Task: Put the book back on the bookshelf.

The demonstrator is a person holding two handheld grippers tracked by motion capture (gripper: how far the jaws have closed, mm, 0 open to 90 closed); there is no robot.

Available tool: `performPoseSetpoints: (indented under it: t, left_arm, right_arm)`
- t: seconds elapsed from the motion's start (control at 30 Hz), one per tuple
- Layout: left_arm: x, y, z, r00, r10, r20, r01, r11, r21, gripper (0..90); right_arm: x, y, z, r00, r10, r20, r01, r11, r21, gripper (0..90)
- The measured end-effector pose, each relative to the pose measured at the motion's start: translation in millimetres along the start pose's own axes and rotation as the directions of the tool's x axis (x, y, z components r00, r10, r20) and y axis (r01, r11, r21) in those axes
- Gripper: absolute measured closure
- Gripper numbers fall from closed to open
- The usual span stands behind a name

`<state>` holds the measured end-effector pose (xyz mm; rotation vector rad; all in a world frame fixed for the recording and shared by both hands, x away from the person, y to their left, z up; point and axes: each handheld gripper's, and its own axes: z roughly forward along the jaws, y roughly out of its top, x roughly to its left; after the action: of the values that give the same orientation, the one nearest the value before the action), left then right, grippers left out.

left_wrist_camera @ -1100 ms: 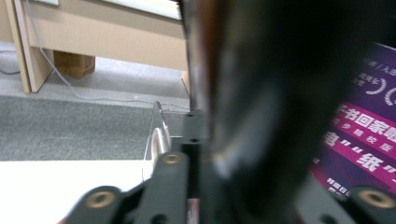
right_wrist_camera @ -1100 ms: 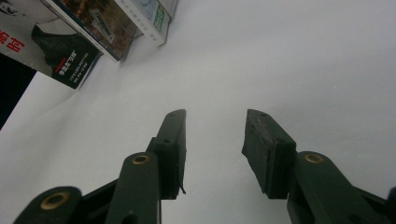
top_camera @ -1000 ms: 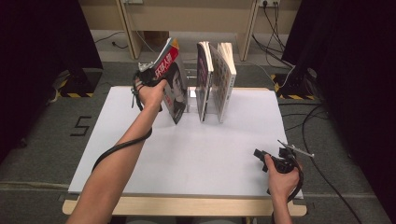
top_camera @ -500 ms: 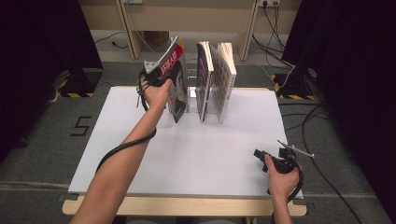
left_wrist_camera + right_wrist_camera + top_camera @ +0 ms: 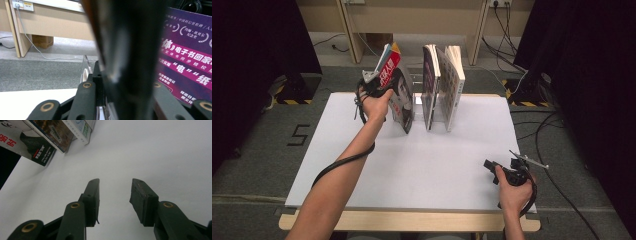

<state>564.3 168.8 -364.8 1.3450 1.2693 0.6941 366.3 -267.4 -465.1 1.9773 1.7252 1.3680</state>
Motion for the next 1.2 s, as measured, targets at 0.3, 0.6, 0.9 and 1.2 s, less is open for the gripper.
performPoseSetpoints:
  t: [0.3, 0.6, 0.9, 1.2]
  left_arm:
    - [8.6, -3.0, -6.2, 0.9971, -0.076, 0.004, 0.076, 0.997, 0.015, 61.9]
    - [14.9, -0.9, -8.6, 0.994, -0.11, 0.003, 0.109, 0.993, 0.044, 79.0]
    - [1.0, 17.5, -7.7, 0.9996, 0.026, -0.005, -0.026, 0.9983, 0.052, 86.0]
    - [-7.2, 9.2, -13.0, 0.9785, 0.206, -0.01, -0.206, 0.978, 0.034, 82.9]
  right_arm:
    - [2.2, -0.7, 0.2, 1.0, -0.004, -0.002, 0.004, 1.0, 0.006, 59.2]
    - [1.7, -0.4, -0.1, 1.0, 0.005, -0.002, -0.005, 1.0, 0.005, 59.1]
    - [-1.6, 0.6, -1.9, 1.0, 0.004, 0.001, -0.004, 1.0, 0.001, 59.2]
    - [0.1, -0.4, -1.2, 1.0, 0.002, 0.0, -0.002, 1.0, 0.004, 59.2]
